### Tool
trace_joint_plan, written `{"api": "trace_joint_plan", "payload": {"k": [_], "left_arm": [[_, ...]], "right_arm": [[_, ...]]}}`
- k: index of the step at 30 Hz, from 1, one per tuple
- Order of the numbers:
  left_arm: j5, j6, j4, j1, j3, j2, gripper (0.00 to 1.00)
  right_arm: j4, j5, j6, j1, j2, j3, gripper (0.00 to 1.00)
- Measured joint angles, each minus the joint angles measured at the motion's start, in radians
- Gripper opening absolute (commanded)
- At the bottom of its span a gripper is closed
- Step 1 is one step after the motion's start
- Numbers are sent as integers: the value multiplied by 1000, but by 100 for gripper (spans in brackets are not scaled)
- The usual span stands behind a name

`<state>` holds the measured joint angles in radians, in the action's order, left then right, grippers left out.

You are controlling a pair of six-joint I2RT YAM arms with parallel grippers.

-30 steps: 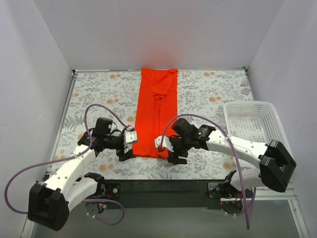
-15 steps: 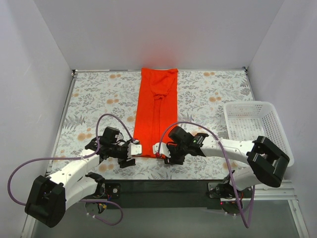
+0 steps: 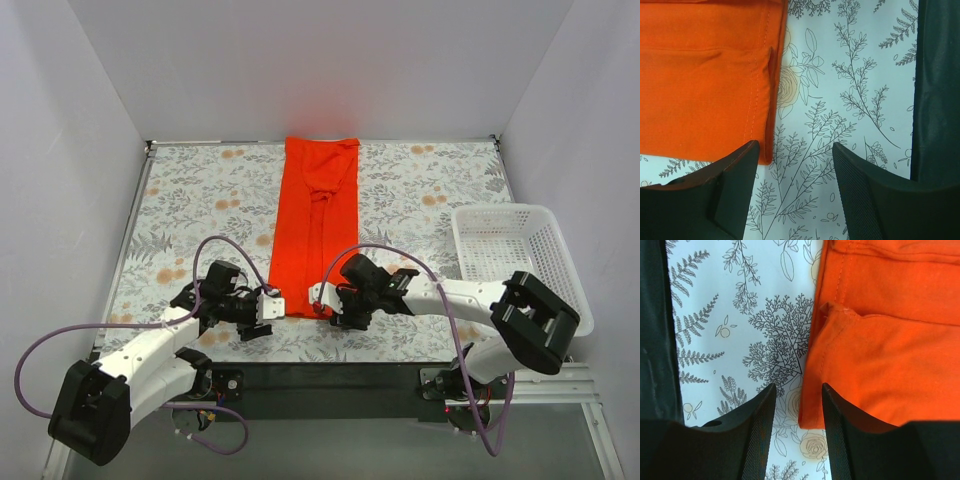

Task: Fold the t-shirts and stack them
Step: Fold the tshirt

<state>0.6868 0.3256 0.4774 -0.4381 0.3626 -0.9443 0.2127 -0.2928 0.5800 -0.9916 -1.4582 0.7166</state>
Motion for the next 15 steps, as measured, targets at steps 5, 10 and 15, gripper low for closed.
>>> {"api": "trace_joint_plan", "payload": {"k": [5,10,15], "left_arm": [[0,9,1,-1,-3,6,59],[0,12,0,-1,-3,-3,57],[0,11,1,-1,-3,-24,57]], "right_arm": [[58,-26,-13,5,68,33,47],[67,-32,-7,6,77,71,47],[67,-31,1,20,44,65,47]]}}
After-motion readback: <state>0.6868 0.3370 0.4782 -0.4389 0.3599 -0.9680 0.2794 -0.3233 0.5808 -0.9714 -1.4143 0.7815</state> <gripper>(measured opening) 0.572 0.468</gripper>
